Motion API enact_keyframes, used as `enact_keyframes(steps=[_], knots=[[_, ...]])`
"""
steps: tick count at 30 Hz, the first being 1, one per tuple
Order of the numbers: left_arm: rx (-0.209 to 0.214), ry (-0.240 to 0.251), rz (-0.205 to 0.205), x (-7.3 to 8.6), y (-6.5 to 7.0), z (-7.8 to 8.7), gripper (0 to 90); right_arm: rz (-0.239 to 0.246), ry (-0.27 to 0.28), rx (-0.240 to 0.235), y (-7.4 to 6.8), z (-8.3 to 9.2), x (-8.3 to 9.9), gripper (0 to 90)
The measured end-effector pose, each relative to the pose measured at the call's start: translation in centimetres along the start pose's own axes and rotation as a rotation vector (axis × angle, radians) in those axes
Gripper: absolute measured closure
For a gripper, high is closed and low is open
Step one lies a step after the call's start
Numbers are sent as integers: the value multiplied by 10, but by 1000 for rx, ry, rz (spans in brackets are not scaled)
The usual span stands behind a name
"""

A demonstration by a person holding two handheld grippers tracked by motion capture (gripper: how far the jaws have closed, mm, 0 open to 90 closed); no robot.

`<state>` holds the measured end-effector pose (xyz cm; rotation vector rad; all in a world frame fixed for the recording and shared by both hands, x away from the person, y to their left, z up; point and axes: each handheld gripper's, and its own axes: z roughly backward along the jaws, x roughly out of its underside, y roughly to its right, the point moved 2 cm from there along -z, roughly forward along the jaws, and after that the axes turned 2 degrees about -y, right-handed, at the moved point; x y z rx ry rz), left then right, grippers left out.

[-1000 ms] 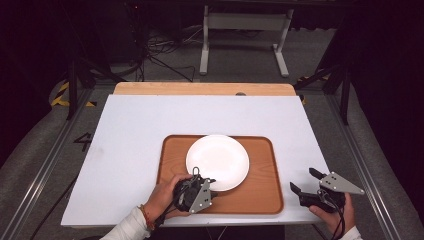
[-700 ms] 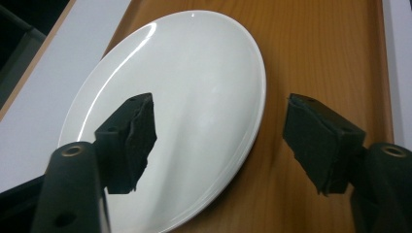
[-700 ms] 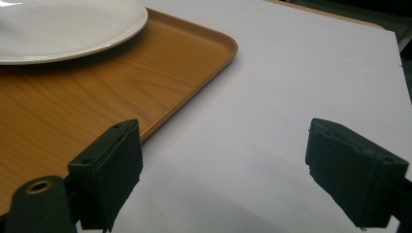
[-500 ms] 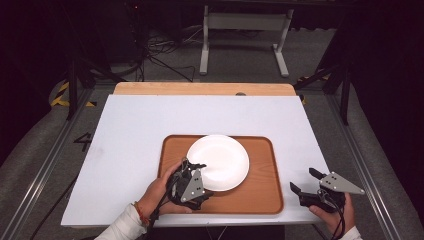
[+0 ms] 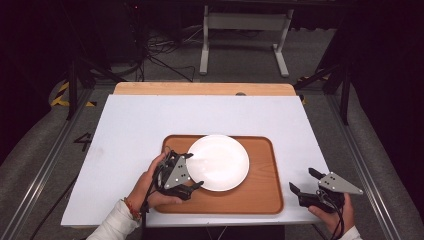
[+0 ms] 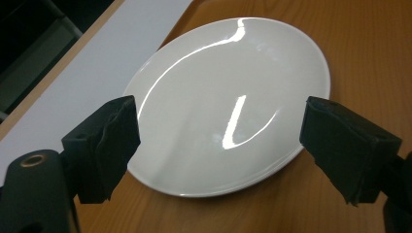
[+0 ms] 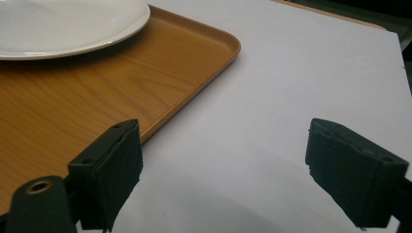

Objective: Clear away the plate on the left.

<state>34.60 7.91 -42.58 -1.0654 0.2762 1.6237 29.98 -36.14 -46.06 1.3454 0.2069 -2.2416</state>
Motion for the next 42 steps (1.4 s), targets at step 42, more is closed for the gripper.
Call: enact_keyframes(steps=[42], knots=[[-124,-87,200,97,-64,58,104,-14,7,14,2,2,1,140]])
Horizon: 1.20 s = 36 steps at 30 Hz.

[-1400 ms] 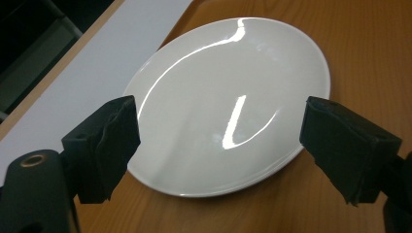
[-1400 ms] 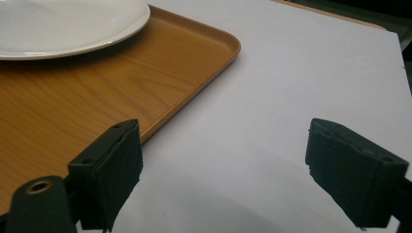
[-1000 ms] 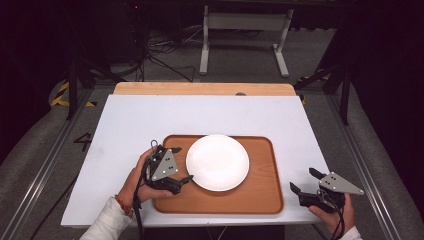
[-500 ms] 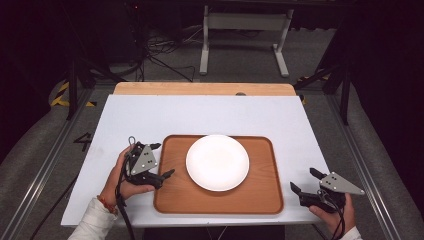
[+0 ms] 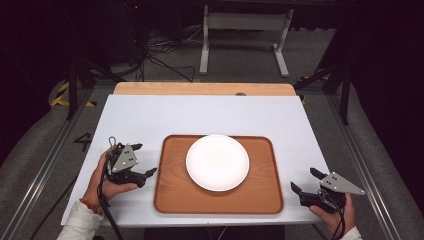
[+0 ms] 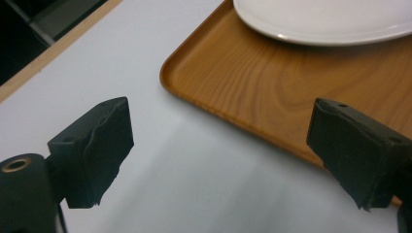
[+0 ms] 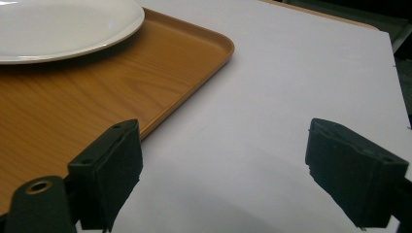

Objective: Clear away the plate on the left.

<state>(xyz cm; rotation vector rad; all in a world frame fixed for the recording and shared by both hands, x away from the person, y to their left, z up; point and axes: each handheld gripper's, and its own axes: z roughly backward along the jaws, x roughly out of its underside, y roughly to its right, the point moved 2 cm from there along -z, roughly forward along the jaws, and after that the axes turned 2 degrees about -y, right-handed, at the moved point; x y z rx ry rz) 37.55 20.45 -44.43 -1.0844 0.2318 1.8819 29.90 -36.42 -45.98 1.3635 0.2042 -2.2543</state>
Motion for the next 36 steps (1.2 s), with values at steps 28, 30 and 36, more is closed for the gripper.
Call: enact_keyframes(steps=[28,30,36], knots=[[-19,-27,190,65,-10,36,99,2,-1,8,0,1,0,140],[-19,-25,204,68,-9,38,98,2,-2,9,0,1,0,140],[-13,-15,218,70,-5,41,97,3,0,9,0,1,0,140]])
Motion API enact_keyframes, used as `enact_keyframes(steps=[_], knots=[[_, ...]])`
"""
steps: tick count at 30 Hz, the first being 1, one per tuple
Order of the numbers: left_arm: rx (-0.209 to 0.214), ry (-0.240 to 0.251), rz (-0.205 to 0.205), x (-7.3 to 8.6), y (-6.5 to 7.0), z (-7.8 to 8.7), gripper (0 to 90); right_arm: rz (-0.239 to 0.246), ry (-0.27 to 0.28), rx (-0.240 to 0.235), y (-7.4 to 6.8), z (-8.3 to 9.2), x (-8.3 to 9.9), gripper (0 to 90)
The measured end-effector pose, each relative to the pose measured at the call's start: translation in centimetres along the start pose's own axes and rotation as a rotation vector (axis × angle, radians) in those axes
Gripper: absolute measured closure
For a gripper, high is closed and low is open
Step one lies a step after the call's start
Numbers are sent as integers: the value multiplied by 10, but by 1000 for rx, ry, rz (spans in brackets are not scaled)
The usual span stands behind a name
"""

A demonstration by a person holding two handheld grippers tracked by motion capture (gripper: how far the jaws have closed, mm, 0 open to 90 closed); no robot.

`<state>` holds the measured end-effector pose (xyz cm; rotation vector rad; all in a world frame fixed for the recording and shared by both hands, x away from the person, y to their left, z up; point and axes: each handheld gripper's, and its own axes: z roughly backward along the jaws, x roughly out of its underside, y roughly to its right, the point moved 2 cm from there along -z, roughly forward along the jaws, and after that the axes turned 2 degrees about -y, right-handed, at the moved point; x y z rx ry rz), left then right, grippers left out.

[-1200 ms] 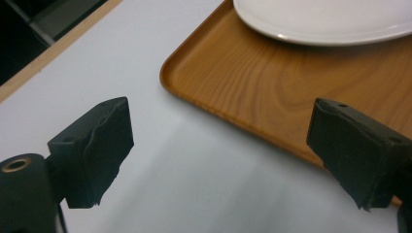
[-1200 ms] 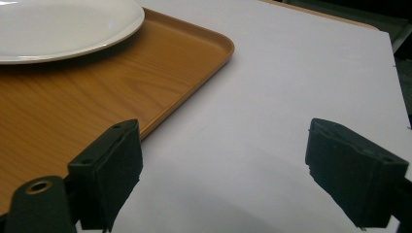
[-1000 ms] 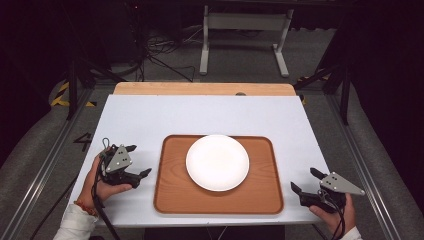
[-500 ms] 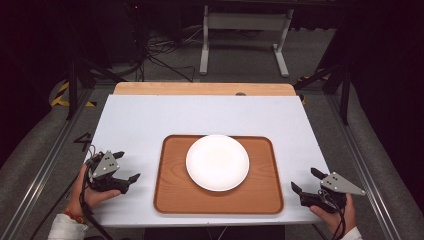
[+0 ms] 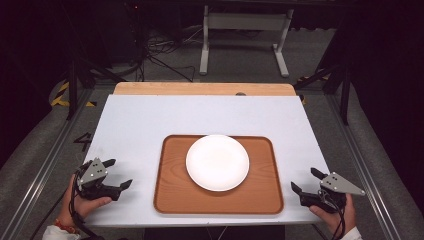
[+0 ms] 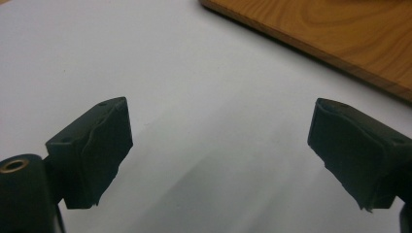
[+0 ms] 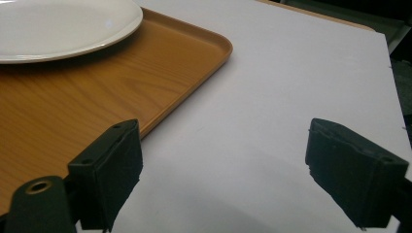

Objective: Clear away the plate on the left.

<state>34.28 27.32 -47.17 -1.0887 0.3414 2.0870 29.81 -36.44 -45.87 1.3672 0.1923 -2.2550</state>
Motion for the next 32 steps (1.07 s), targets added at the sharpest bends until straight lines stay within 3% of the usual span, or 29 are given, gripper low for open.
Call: enact_keyframes(steps=[32], knots=[[-2,-1,-14,-3,4,-2,98,-11,-2,-7,3,-2,3,140]])
